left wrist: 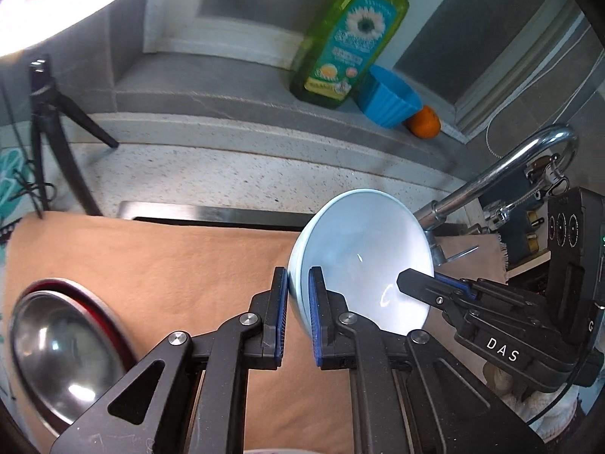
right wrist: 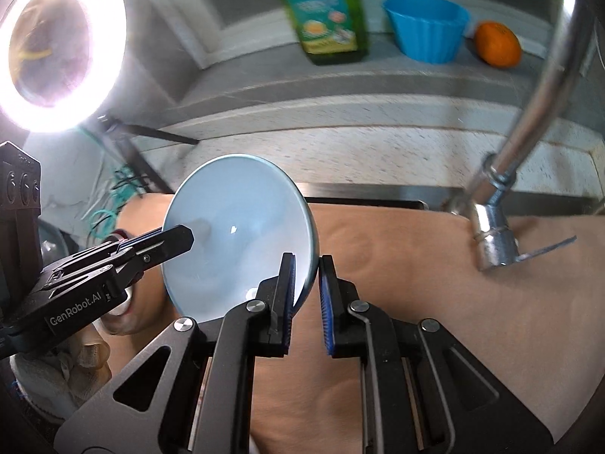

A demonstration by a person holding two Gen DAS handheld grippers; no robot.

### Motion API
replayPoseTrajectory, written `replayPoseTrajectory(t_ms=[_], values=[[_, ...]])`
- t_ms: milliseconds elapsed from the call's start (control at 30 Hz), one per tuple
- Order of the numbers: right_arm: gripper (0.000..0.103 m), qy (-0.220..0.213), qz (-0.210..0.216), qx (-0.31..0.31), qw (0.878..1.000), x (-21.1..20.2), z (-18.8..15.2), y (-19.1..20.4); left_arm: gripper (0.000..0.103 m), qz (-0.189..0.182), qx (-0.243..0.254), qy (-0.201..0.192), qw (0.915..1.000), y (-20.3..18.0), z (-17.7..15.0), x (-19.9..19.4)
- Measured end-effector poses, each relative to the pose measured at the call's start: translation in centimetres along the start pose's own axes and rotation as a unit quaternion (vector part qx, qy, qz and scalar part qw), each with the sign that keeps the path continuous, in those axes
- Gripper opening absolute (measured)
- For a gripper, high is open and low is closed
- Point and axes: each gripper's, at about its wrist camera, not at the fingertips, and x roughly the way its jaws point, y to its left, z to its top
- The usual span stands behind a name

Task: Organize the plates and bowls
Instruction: 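Carry the pale blue bowl over the nested steel bowls with the left tool, then lower the pale blue bowl into the red-exterior steel bowl with the left tool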

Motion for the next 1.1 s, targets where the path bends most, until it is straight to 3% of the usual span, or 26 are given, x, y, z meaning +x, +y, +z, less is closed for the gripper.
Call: replayPoseTrajectory(t_ms=[467,733,1100], values=[[0.012,0.024,0.063,-0.075,0.995,3.0,-0.4,12.1,0.009,0.045,-0.064,-0.054,0.9954,9.2,-1.3,-8.7],[0.012,0.05,0.077,-0.091,0.992,5.9,-0.5,16.4,0.009,0.06,-0.105,-0.05,0.9913,14.4,-2.5,-9.8],[0.012,0.08,0.067,-0.108,0.989,8.4,-2.4,18.2,0.009,0.059,-0.127,-0.028,0.9898,17.1,-4.7,-9.3]])
